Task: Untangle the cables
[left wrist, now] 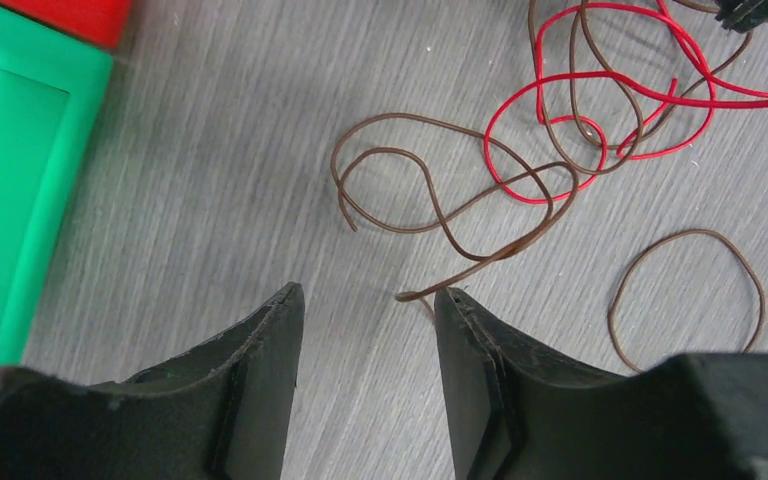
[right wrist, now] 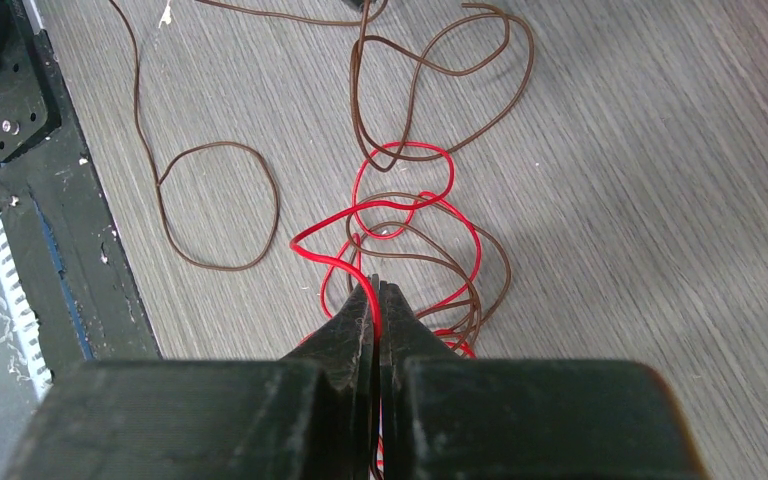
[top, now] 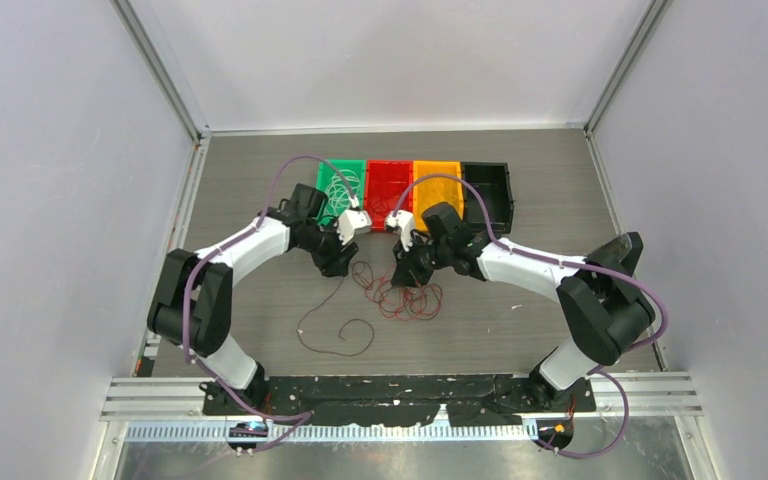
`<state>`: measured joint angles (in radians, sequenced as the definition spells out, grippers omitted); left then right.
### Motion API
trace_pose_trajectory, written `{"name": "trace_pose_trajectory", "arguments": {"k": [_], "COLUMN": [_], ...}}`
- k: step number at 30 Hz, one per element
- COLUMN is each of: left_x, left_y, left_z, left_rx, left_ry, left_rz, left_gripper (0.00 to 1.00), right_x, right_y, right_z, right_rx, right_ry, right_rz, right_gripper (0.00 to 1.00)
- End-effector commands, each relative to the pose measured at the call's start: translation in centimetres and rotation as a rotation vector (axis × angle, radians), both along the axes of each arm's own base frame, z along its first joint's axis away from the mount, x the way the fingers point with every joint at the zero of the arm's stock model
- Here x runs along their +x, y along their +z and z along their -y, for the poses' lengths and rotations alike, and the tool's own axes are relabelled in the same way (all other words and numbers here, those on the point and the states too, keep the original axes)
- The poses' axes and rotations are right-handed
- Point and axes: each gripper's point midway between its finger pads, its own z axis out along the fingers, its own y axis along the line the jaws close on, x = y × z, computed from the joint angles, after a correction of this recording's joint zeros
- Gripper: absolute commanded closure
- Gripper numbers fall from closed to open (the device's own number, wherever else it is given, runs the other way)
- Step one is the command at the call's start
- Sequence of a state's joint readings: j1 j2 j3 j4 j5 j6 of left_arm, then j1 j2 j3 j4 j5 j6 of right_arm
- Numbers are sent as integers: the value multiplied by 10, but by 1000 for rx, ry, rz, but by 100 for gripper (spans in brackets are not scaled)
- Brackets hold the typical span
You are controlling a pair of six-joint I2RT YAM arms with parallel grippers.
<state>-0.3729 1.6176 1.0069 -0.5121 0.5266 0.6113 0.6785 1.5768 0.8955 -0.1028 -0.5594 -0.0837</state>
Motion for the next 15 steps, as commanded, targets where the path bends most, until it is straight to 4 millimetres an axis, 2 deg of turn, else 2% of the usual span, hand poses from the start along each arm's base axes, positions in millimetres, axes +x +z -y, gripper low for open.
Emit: {"name": "trace_pose_trajectory", "arguments": {"k": [1,5,7,10,11,13,14,15], "left_x": [12,-2,-4,-8,-12,-22,-23,-24], "left_y": [11,4,2,5,10,31,48,70], "left_z": [10,15,15,16,16,19,20,21], "left_rx": [-4,18,28,8,-20,-116,-160,-203], "left_ry": [-64,-142,-153,-176,-194,-230,-211,-185], "left_rz": [53,14,10,4,5,10,22,30], "left_gripper": [49,49,52,70,79,93,100,100], "right_x": [10,11,11,13,14,18,18,24], "right_y": [26,23,20,14,13,10,6,5], "right_z": [-5,-2,1,5,7,12,15,18], "right_rx": [55,47,36,17,9,-20,-47,-72], "right_ry": [-7,-18,-26,-44,-53,-74,-74,-90], "right_rz": [75,73,64,57,59,70,71,87], "right_gripper": [94,94,95,94,94,95,95,95]}}
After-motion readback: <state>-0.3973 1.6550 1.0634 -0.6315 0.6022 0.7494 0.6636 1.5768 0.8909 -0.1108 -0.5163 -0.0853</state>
